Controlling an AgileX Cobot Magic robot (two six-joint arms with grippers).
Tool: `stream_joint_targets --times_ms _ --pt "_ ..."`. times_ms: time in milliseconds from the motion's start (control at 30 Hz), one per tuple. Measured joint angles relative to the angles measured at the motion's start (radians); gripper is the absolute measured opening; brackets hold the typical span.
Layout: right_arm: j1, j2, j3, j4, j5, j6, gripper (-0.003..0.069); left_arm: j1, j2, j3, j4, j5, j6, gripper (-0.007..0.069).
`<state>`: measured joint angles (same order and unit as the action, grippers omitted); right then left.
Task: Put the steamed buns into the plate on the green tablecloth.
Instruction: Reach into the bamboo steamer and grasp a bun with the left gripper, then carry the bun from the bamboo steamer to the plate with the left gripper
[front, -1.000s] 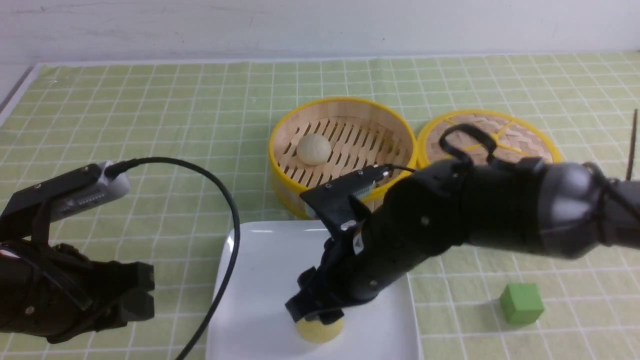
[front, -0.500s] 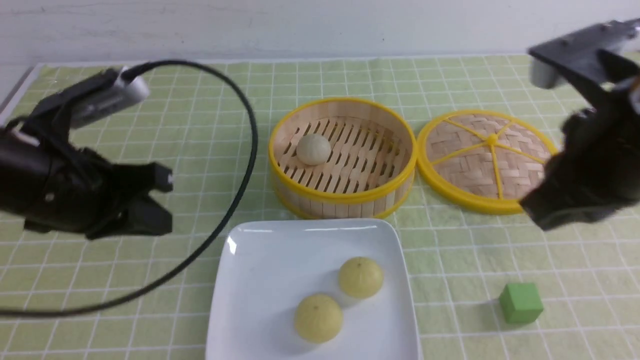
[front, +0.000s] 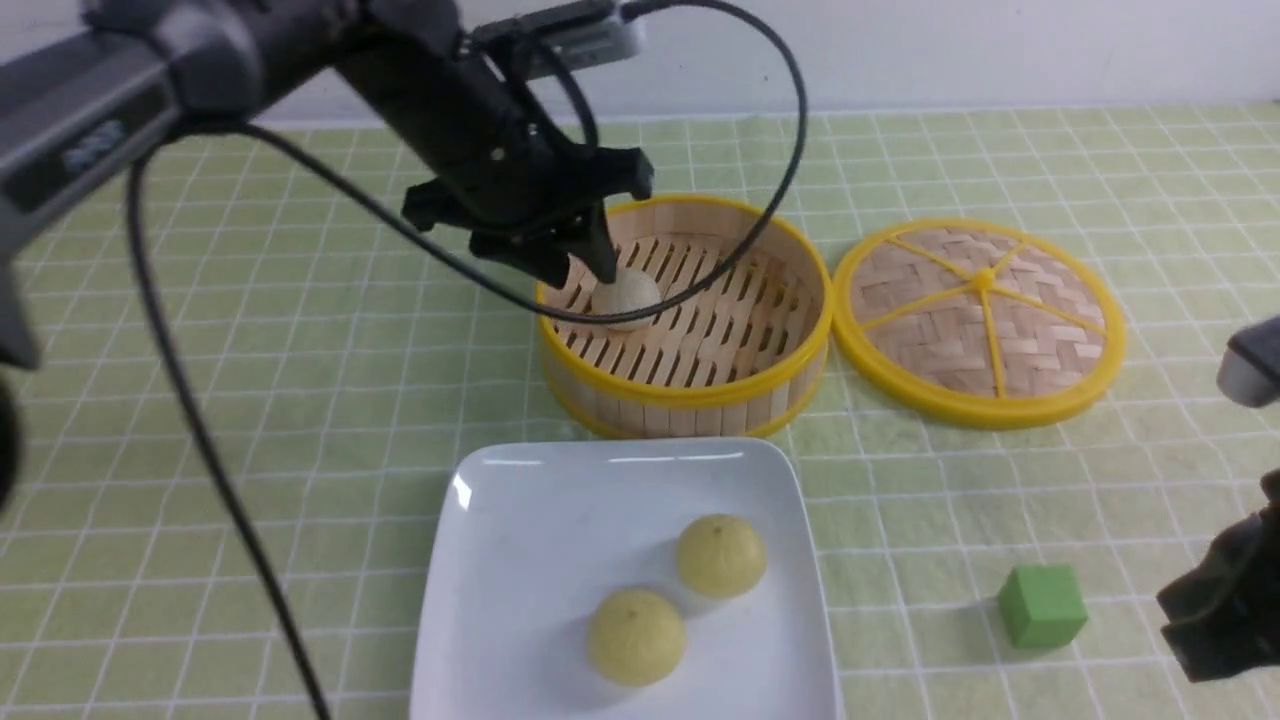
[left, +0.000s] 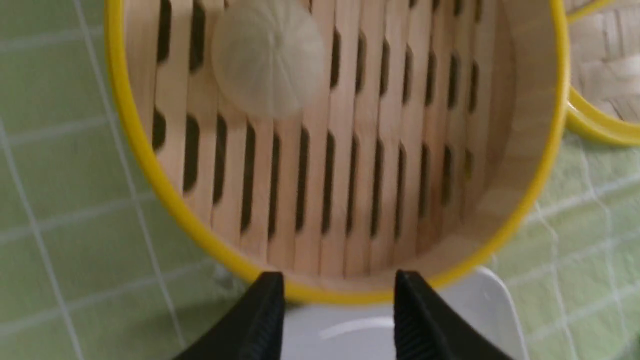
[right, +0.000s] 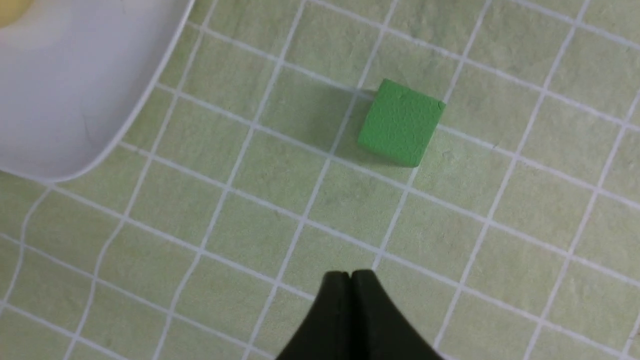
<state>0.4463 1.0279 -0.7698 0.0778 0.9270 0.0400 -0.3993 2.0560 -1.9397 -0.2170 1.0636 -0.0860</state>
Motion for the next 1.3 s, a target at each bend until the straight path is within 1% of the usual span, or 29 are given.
stream_joint_targets --times_ms 100,200,300,400,467,533,567,600,633,667,700,767,833,900,1000,1067,1100,1167,1200,1233,1300 --pt "0.0 0.0 0.007 0.0 -0.009 0.0 -0.0008 -0.025 0.108 -0.135 0.072 0.015 -0.007 0.0423" --pt "0.0 -0.001 0.007 0.0 -0.01 0.0 -0.0008 -0.037 0.201 -0.238 0.107 0.019 -0.01 0.0442" --pt "0.0 -0.001 0.007 0.0 -0.011 0.0 -0.0007 -0.044 0.267 -0.289 0.139 0.006 -0.01 0.0442" --pt "0.0 -0.001 0.007 0.0 -0.014 0.0 -0.0005 -0.044 0.304 -0.298 0.15 -0.017 -0.017 0.0419" --pt "0.0 -0.001 0.007 0.0 -0.017 0.0 -0.0003 -0.044 0.336 -0.301 0.159 -0.04 -0.051 0.0321" --pt "0.0 -0.001 0.007 0.0 -0.018 0.0 -0.0001 -0.044 0.346 -0.307 0.162 -0.048 -0.1 0.0206" --pt "0.0 -0.001 0.007 -0.001 -0.018 0.0 0.0 -0.044 0.346 -0.316 0.162 -0.042 -0.13 0.0122" --pt "0.0 -0.001 0.007 -0.001 -0.018 0.0 0.0001 -0.044 0.342 -0.327 0.162 -0.034 -0.153 0.0081" --pt "0.0 -0.001 0.007 -0.001 -0.018 0.0 0.0001 -0.044 0.343 -0.33 0.162 -0.031 -0.153 0.0072" --pt "0.0 -0.001 0.007 -0.001 -0.017 0.0 0.0002 -0.044 0.33 -0.369 0.162 0.011 -0.176 0.0033" --pt "0.0 -0.001 0.007 -0.001 -0.017 0.0 0.0002 -0.044 0.327 -0.374 0.162 0.017 -0.176 0.0031" --pt "0.0 -0.001 0.007 -0.001 -0.017 0.0 0.0001 -0.044 0.307 -0.441 0.162 0.086 -0.171 0.0027" --pt "0.0 -0.001 0.007 -0.001 -0.017 0.0 0.0003 -0.045 0.247 -0.52 0.18 0.151 -0.137 0.0026" --pt "0.0 -0.001 0.007 -0.003 -0.017 0.0 0.0005 -0.045 0.193 -0.599 0.225 0.174 -0.116 0.0026" --pt "0.0 -0.001 0.007 -0.005 -0.019 0.0 0.0008 -0.045 0.06 -0.665 0.366 0.174 -0.111 0.0026" --pt "0.0 -0.001 0.007 -0.006 -0.021 0.0 0.0009 -0.045 0.007 -0.661 0.396 0.175 -0.125 0.0026" --pt "0.0 -0.001 0.007 -0.009 -0.022 0.0 0.001 -0.045 -0.025 -0.642 0.392 0.175 -0.133 0.0027" --pt "0.0 -0.001 0.007 -0.013 -0.023 0.0 0.0011 -0.044 -0.088 -0.564 0.345 0.175 -0.133 0.0027" --pt "0.0 -0.001 0.007 -0.014 -0.023 0.0 0.0012 -0.044 -0.135 -0.481 0.283 0.175 -0.128 0.0029" --pt "0.0 -0.001 0.007 -0.016 -0.023 0.0 0.0012 -0.044 -0.16 -0.431 0.256 0.175 -0.125 0.0029" --pt "0.0 -0.001 0.007 -0.018 -0.024 0.0 0.0012 -0.045 -0.244 -0.236 0.182 0.175 -0.114 0.003"
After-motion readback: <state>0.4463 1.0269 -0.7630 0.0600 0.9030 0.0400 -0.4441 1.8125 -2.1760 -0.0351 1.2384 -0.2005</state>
